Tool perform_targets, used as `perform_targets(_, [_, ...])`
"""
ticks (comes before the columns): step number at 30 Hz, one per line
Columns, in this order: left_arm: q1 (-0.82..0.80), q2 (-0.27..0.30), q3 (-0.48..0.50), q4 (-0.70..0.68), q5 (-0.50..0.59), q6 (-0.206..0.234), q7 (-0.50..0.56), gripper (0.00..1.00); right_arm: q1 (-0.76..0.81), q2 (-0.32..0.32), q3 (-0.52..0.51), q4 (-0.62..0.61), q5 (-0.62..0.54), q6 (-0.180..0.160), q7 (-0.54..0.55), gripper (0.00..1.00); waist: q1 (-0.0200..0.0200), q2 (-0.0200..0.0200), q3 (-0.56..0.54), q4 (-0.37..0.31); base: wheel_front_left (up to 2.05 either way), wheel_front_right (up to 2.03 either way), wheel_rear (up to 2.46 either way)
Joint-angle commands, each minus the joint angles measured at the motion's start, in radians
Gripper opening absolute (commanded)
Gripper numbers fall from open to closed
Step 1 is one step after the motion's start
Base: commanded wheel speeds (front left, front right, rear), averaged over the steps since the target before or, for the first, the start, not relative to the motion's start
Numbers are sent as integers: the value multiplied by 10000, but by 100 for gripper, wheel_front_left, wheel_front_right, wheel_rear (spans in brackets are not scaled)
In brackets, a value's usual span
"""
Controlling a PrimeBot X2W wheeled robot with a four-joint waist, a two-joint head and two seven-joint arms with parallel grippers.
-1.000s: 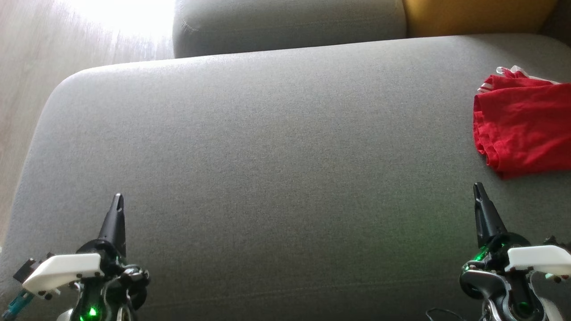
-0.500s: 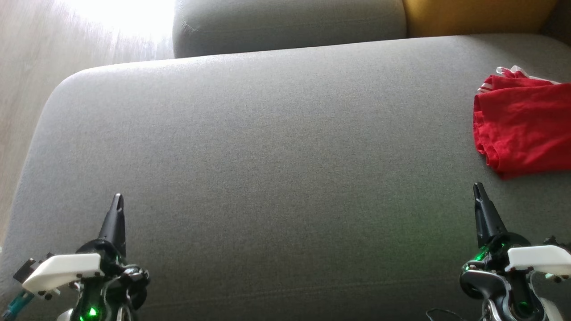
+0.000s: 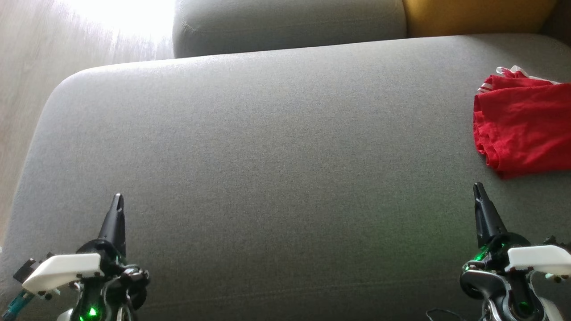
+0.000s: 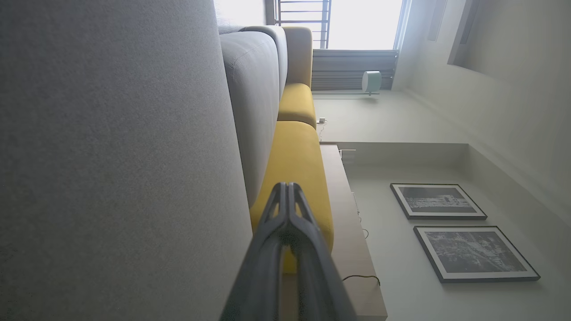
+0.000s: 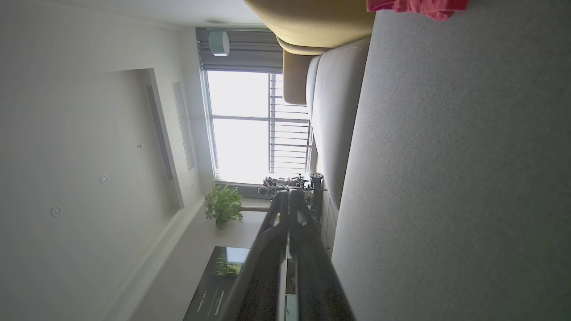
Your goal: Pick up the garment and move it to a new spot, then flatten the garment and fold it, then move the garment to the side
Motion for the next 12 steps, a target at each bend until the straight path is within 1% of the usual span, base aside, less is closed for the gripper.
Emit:
perform_targets(1, [-536,93,360,-292,-37,-71,78,0,-530,-139,176,-326,60,0,58,0,0,0,0,0,0,0,0])
perform_targets(12, [-536,92,362,-292,-36,-71,80,0,-530,-139,176,-326,60,0,58,0,0,0,0,0,0,0,0])
